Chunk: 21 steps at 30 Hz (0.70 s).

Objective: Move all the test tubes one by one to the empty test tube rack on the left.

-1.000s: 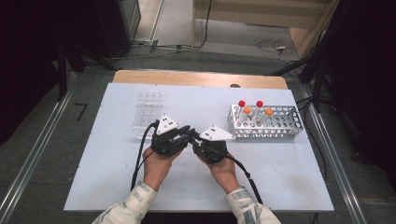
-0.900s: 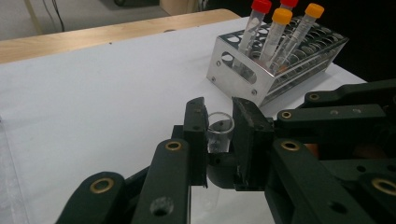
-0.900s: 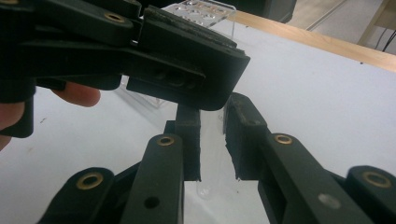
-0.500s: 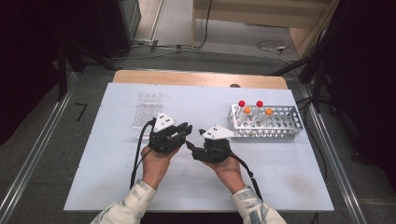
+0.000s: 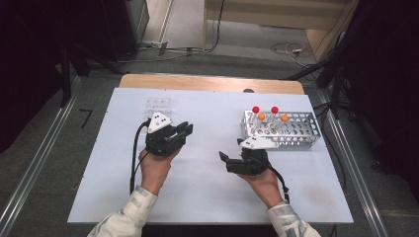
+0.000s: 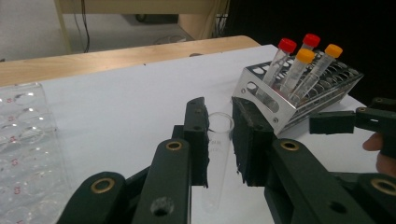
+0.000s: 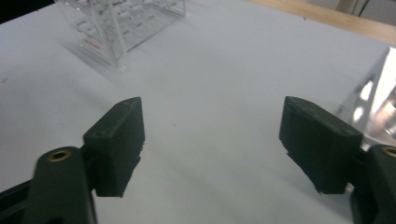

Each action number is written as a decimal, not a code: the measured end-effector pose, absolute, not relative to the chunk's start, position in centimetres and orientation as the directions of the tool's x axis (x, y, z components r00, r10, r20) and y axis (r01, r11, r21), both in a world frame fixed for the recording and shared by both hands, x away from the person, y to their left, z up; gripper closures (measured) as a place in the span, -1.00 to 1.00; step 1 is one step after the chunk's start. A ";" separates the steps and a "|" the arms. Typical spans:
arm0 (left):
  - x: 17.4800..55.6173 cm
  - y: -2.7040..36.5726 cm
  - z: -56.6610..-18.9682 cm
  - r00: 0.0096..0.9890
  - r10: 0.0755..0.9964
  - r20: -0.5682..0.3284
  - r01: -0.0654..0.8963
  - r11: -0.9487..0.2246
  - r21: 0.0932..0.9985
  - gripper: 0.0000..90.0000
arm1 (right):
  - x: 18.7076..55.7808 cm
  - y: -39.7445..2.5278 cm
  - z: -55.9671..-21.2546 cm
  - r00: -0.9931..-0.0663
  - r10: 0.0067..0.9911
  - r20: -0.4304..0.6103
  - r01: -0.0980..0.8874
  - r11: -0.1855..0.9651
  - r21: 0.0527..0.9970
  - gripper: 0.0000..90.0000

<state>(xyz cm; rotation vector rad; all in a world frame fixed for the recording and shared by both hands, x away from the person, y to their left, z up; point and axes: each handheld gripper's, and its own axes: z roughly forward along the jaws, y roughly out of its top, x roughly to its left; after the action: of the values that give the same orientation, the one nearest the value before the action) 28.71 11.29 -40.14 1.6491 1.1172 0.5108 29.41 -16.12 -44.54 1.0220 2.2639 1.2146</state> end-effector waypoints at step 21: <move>29.6 16.3 -38.3 0.360 0.915 -0.183 0.399 0.026 0.916 0.71 | 28.8 -22.3 -45.4 -0.591 0.806 0.021 0.455 0.311 0.834 -0.70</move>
<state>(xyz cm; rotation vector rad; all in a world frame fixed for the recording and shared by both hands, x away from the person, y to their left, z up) 29.65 16.32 -38.28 1.5667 1.2188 0.6121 28.78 -22.34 -45.38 1.1222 2.1822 1.1895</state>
